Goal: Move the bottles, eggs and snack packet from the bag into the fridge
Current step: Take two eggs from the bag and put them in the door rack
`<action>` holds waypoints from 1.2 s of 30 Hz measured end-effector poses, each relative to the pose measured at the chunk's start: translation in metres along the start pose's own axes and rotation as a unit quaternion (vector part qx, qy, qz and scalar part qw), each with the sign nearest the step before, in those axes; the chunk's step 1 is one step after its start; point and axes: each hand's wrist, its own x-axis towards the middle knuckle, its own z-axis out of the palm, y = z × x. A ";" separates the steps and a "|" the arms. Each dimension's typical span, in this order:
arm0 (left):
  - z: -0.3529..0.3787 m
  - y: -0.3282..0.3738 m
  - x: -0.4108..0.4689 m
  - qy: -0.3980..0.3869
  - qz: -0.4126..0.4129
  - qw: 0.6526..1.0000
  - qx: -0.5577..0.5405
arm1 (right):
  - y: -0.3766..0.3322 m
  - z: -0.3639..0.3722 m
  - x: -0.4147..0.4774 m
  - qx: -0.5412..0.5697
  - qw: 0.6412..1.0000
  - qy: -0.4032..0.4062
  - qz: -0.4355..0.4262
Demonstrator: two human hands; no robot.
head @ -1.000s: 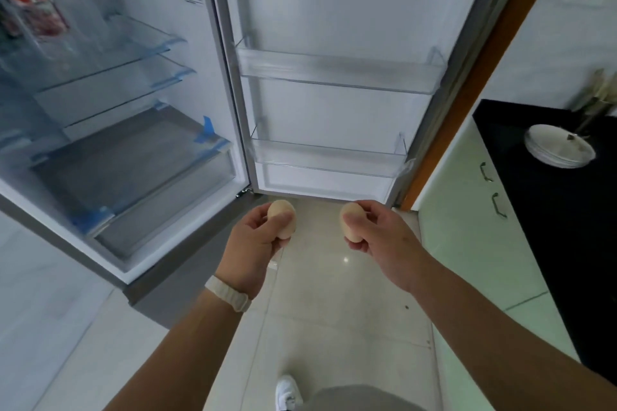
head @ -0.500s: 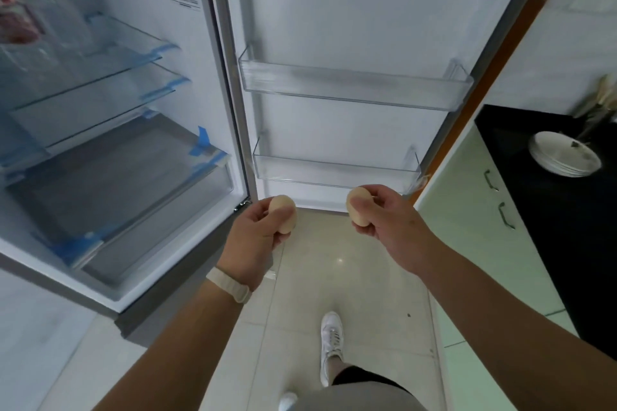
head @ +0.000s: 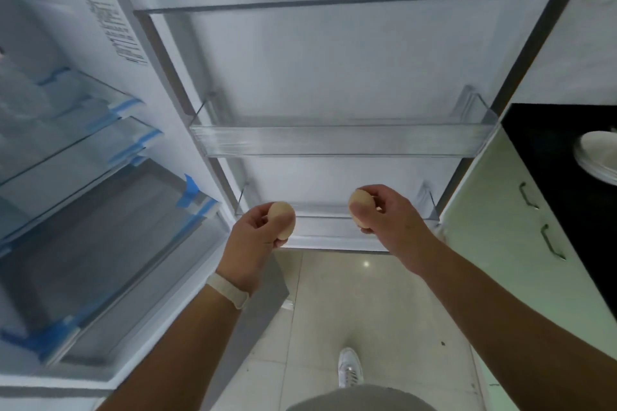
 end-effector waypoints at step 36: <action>0.066 -0.015 0.171 -0.306 0.002 0.754 0.581 | 0.064 -0.017 0.150 -0.514 0.802 -0.300 -0.062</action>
